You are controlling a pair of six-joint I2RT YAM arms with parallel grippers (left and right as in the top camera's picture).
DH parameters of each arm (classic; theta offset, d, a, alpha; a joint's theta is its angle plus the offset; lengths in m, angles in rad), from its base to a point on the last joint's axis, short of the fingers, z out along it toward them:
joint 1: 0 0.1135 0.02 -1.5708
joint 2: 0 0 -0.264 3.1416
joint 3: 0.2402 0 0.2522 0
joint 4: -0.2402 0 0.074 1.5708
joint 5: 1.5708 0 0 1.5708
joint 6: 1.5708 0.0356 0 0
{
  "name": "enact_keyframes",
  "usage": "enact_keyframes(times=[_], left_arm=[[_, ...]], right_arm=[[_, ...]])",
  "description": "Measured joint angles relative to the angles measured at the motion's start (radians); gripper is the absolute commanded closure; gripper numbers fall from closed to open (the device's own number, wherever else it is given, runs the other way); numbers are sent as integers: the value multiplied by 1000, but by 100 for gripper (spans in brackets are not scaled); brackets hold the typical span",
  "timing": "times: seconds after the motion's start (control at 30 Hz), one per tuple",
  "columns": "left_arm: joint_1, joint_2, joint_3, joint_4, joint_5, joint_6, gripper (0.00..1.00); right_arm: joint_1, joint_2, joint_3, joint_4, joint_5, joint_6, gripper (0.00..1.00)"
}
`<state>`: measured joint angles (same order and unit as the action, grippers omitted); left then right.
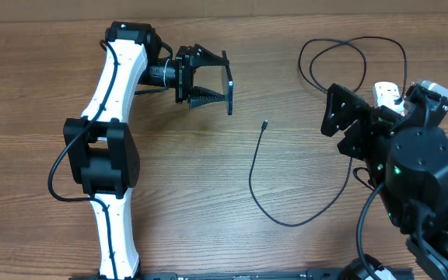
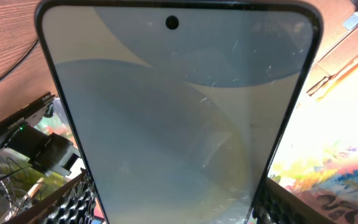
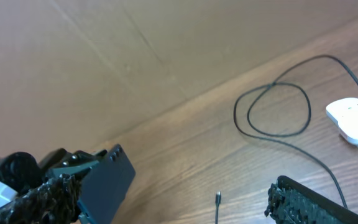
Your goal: Plug charger to phone and switch on socket
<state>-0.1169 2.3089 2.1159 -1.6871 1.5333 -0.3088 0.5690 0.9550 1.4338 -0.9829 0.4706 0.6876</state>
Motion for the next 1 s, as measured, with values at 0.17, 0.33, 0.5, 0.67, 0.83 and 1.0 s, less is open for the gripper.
enact_keyframes(times=[0.17,0.33,0.5,0.67,0.83,1.0], left_arm=[[0,0,0,0,0,0,30],[0,0,0,0,0,0,30],[0,0,0,0,0,0,30],[0,0,0,0,0,0,31],[0,0,0,0,0,0,31],[0,0,0,26,0,-3,31]], right_arm=[[-1,58,0,10,-70,-28,0],[-4,151,0,84,-251,-170,7],[30,295,0,146,-336,-253,11],[134,417,0,219,-309,-294,11],[240,466,0,255,-232,-308,11],[277,467,0,280,-180,-317,14]])
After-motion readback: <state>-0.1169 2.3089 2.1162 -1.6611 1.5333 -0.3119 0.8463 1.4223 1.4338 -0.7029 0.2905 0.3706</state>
